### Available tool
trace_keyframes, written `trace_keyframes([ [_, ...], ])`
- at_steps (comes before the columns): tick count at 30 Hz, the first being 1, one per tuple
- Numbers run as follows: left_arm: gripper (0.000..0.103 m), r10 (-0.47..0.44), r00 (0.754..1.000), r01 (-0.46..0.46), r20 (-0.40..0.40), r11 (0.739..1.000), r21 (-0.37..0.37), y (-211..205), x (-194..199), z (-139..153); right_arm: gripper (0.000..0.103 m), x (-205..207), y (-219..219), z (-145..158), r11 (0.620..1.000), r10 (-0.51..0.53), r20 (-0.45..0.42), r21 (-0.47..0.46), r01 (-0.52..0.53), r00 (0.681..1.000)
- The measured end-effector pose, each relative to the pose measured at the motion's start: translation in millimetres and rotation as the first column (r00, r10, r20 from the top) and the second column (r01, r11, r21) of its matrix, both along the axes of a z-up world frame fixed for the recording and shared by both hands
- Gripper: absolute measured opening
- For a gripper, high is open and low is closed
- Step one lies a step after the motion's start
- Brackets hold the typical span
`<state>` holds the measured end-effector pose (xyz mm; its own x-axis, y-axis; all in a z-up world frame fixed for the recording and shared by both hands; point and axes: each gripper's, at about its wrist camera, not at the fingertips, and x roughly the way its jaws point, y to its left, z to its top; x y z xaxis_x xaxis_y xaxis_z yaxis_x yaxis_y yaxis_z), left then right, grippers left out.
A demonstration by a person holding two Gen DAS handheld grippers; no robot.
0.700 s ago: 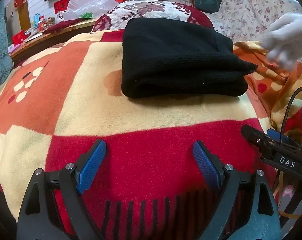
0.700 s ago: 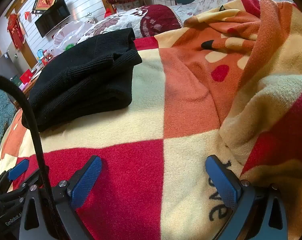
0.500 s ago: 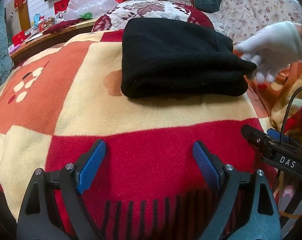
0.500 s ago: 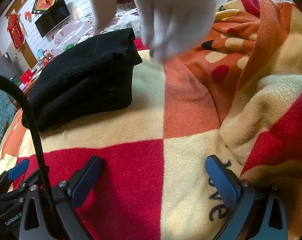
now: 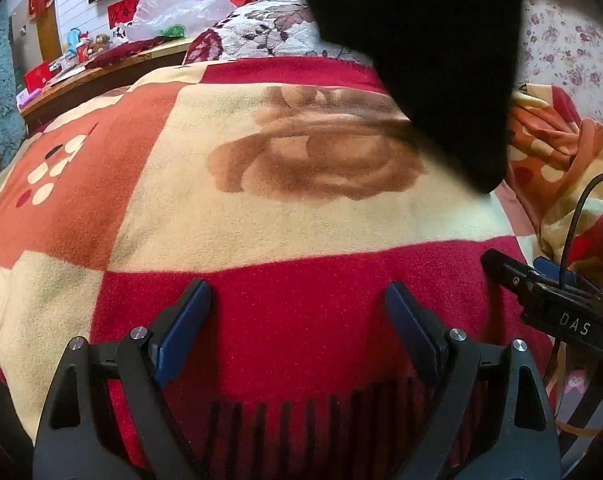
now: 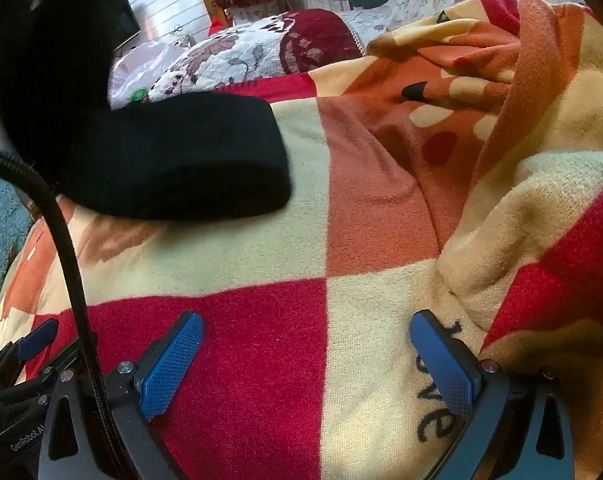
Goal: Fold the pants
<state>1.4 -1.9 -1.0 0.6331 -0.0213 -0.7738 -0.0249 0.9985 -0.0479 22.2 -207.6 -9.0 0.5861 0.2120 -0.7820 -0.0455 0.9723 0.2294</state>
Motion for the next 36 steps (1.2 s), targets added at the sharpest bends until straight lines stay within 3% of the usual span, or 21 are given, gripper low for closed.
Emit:
trace_keyframes([
  [36, 0.089, 0.0, 1.0, 0.0, 0.0, 1.0, -0.004, -0.9, 0.0, 1.5, 0.103, 10.2, 7.8, -2.3, 1.0, 0.0, 0.001, 0.001, 0.0, 1.0],
])
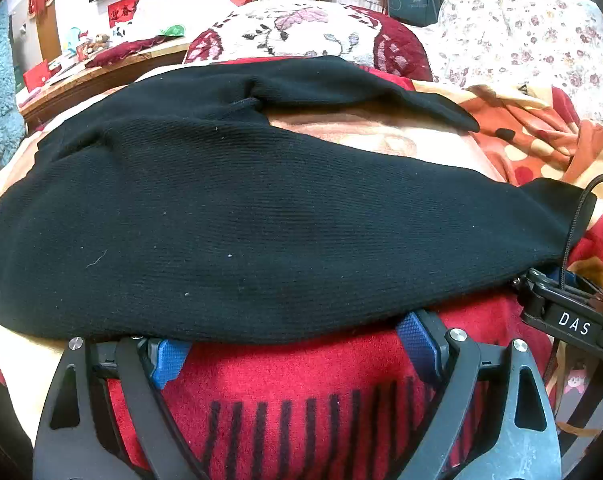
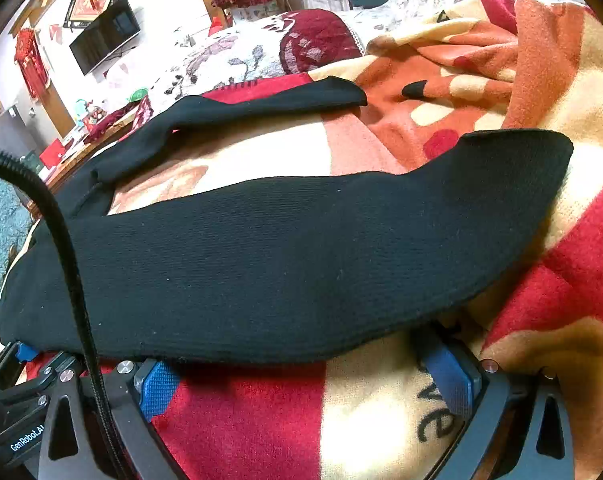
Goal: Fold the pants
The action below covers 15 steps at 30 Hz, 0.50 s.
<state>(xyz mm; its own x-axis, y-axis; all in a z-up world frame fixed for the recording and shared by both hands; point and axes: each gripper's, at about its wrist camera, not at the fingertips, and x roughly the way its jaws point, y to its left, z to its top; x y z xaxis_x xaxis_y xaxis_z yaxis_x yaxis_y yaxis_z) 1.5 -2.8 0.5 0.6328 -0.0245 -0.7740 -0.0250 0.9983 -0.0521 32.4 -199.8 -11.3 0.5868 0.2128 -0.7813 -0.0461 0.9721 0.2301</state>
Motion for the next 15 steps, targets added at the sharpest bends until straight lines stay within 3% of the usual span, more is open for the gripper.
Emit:
trace_keyframes([
  [9, 0.089, -0.002, 1.0, 0.002, -0.016, 1.0, 0.02, 3.4, 1.3, 0.1, 0.103, -2.0, 2.5, -2.5, 1.0, 0.001, -0.001, -0.015, -0.001, 1.0],
  [13, 0.089, -0.04, 0.999, 0.043, -0.033, 0.995, 0.093, -3.6, -6.8, 10.1, 0.103, 2.4, 0.7, -0.9, 1.0, -0.012, -0.038, -0.01, 0.012, 0.999],
  [15, 0.089, -0.047, 0.999, 0.048, -0.021, 0.995, 0.09, -1.1, -15.2, 18.6, 0.103, 0.5, 0.0, 2.6, 1.0, 0.02, -0.08, 0.003, -0.02, 0.997],
])
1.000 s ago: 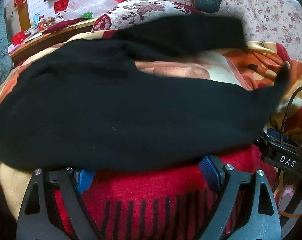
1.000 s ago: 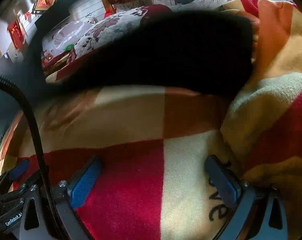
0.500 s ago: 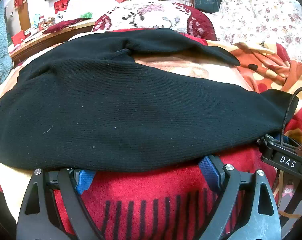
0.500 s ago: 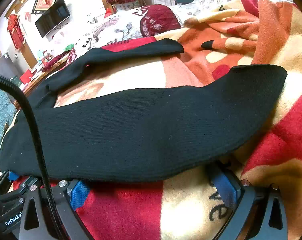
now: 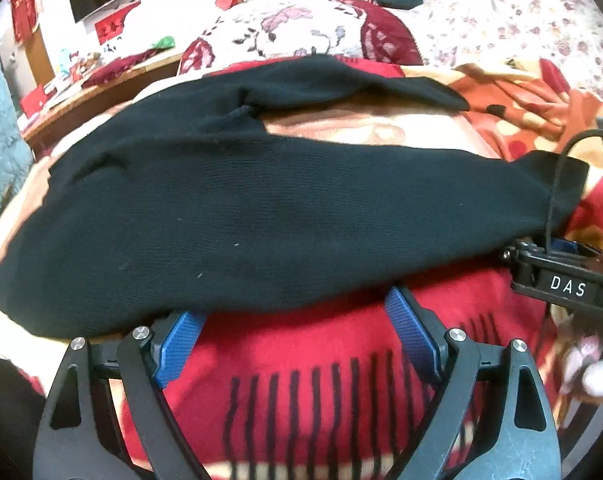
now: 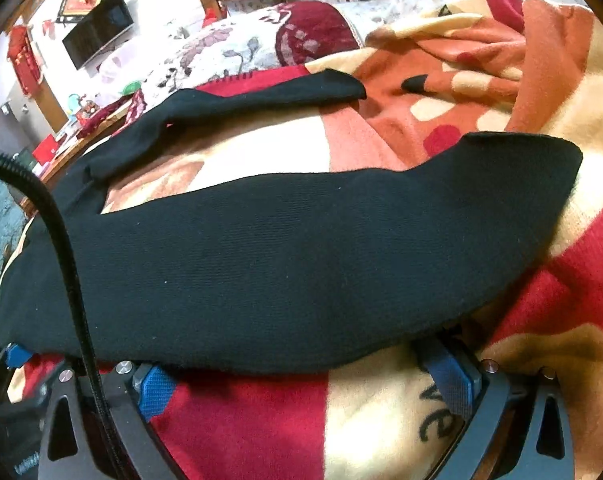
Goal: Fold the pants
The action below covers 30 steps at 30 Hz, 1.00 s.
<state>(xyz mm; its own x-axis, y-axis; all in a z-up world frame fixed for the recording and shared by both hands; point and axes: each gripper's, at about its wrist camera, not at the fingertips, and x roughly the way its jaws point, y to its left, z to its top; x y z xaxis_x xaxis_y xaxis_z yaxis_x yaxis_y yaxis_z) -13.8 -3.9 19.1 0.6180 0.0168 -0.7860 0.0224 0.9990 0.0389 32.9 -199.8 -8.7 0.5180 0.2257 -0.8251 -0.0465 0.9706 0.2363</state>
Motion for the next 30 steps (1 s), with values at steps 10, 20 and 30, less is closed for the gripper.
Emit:
trace_keyframes([
  [10, 0.089, 0.076, 0.99, -0.07, 0.116, 0.996, -0.054, 33.7, -23.2, 68.8, 0.085, -44.6, 9.3, 67.8, 0.98, 0.161, 0.081, 0.106, -0.169, 0.984],
  [20, 0.089, 0.154, 0.978, -0.14, 0.138, 0.984, -0.107, 80.9, -23.0, 94.5, 0.085, -34.1, 23.4, 143.6, 0.987, 0.147, 0.259, 0.027, -0.159, 0.955],
  [30, 0.089, 0.246, 0.963, -0.233, 0.11, 0.965, -0.123, 116.6, -16.9, 91.0, 0.085, -19.1, 19.6, 140.9, 0.989, 0.126, 0.238, 0.042, -0.14, 0.963],
])
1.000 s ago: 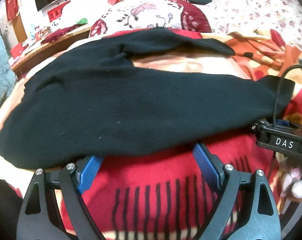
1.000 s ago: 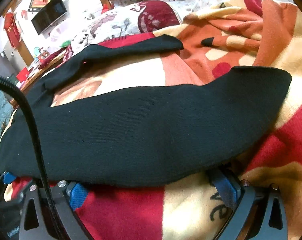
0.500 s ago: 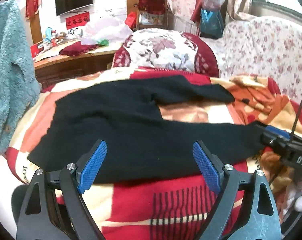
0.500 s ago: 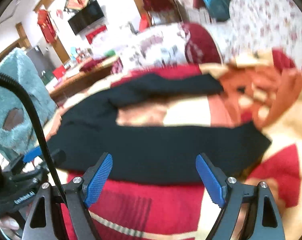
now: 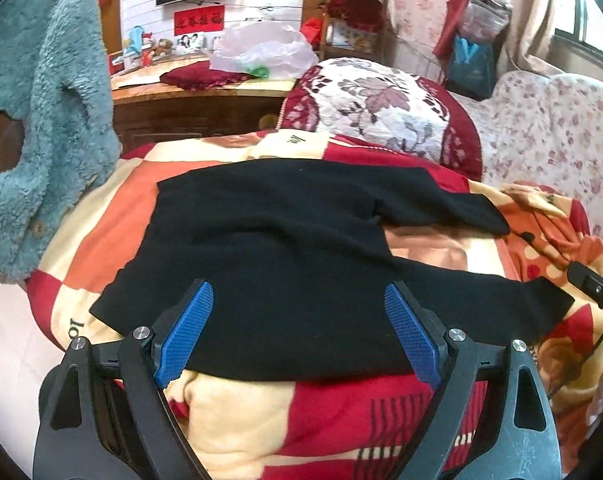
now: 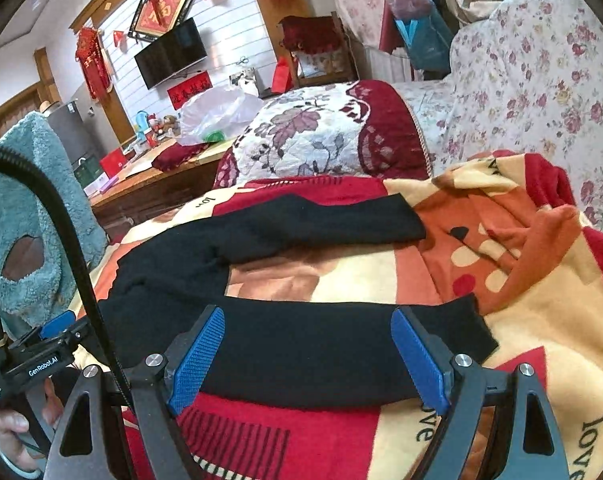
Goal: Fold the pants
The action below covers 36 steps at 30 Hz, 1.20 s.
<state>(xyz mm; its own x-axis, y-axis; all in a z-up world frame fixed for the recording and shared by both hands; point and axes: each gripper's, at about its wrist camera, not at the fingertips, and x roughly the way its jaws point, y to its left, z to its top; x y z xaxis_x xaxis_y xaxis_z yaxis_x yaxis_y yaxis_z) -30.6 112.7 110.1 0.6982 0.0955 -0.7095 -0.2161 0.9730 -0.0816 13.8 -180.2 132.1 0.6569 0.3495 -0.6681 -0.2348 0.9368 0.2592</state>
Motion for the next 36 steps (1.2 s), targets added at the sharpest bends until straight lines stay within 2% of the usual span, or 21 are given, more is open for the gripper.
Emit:
trace_keyframes([
  [14, 0.088, 0.031, 0.999, -0.032, -0.009, 0.999, -0.009, 19.1, 11.8, -1.0, 0.084, 23.6, 36.1, -1.0, 0.996, 0.078, -0.029, 0.043, -0.076, 0.997],
  [36, 0.088, 0.05, 0.997, -0.05, -0.063, 0.999, -0.005, 38.9, 41.6, -20.1, 0.084, 61.5, 85.0, -19.5, 0.987, 0.161, -0.086, 0.032, -0.159, 0.983],
])
